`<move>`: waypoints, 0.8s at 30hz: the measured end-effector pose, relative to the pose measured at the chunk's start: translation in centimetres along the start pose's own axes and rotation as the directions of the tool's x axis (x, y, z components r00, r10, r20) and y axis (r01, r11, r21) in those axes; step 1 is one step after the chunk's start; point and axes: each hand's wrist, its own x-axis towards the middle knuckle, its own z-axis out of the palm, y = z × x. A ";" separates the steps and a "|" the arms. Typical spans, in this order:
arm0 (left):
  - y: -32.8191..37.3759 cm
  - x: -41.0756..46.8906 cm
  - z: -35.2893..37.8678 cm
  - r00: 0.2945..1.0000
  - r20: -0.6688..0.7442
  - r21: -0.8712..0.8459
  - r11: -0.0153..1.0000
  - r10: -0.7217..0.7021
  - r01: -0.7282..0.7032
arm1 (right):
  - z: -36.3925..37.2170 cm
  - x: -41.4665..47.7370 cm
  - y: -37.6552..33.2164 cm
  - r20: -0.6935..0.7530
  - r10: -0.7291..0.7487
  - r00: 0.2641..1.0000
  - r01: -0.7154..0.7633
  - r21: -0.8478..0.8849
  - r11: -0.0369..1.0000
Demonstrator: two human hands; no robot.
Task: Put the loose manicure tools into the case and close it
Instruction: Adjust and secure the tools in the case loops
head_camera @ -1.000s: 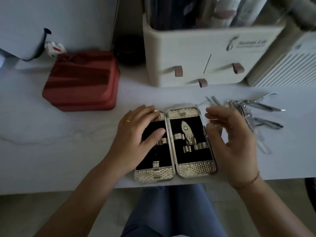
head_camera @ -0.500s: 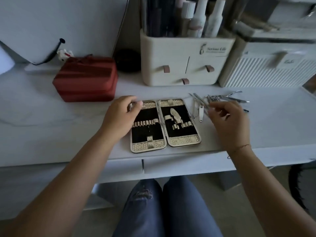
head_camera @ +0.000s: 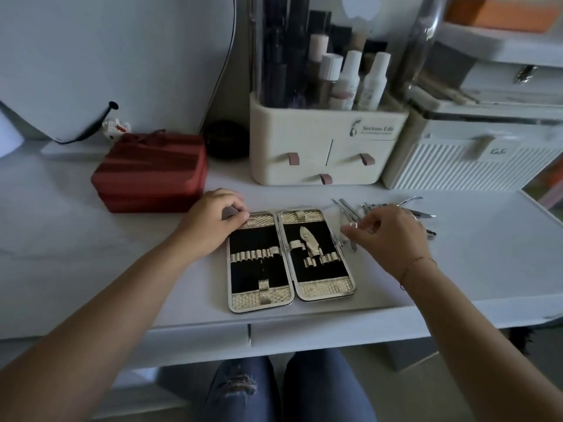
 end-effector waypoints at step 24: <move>7.5 -0.3 0.3 0.984 0.116 -0.484 0.872 0.139 -0.066 | -0.9 -0.4 -5.8 0.246 -0.137 0.959 -0.166 0.886 0.432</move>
